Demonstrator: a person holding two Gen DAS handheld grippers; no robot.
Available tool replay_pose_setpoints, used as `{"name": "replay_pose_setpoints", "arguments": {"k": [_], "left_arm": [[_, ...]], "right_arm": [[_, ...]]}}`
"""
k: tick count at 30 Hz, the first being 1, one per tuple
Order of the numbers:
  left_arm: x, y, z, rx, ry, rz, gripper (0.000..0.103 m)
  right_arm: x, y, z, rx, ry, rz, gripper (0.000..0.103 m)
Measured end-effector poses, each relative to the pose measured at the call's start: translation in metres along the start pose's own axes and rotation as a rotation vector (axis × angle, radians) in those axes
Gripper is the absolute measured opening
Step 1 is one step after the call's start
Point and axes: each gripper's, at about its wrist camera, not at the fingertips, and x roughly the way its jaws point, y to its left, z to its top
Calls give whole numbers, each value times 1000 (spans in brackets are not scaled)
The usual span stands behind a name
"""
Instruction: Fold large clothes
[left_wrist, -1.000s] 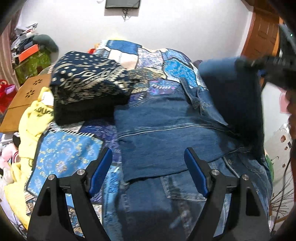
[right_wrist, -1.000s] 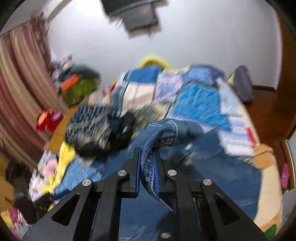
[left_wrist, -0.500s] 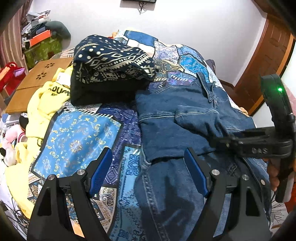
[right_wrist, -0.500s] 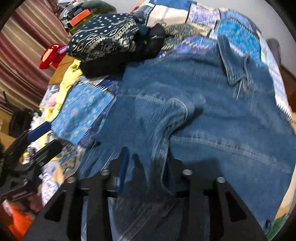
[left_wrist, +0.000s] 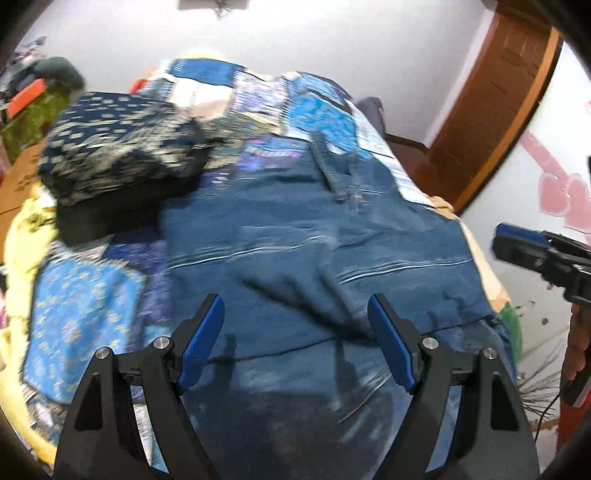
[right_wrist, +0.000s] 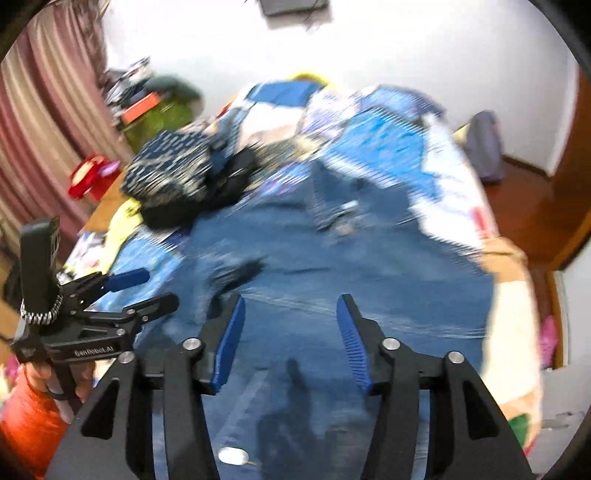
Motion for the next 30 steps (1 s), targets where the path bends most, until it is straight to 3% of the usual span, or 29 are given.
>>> {"name": "replay_pose_setpoints", "arguments": {"k": [3,5,8,10,15,18,22,25,27,30], "left_arm": [[27,-8,12,-8,54,-14,79],[52,-9,18,-20,105,20,79],[80,-4,22,-26,152,92,77],[87,-2,23,-24,154,116,68],[73,2,33,-1,104,107,38],[45,8,43,-13,16,49,32],[14,19,44,-2,-64,28,29],[16,31,34,4,-42,45,29],[24,43,27,-2,-15,114,29],[38,70,9,-73,58,47,31]], "right_arm": [[-7,-23,-3,11,-26,-99,49],[-6,-39,-9,38,-28,-155,49],[-3,-65,-22,95,-4,-178,49],[5,-77,-32,127,21,-182,49],[35,-104,-52,195,119,-216,49],[44,-117,-59,231,148,-214,49],[50,-126,-64,259,166,-210,49],[58,-128,-73,287,190,-184,49],[61,-126,-78,299,197,-171,49],[59,-124,-83,296,197,-171,53]]}}
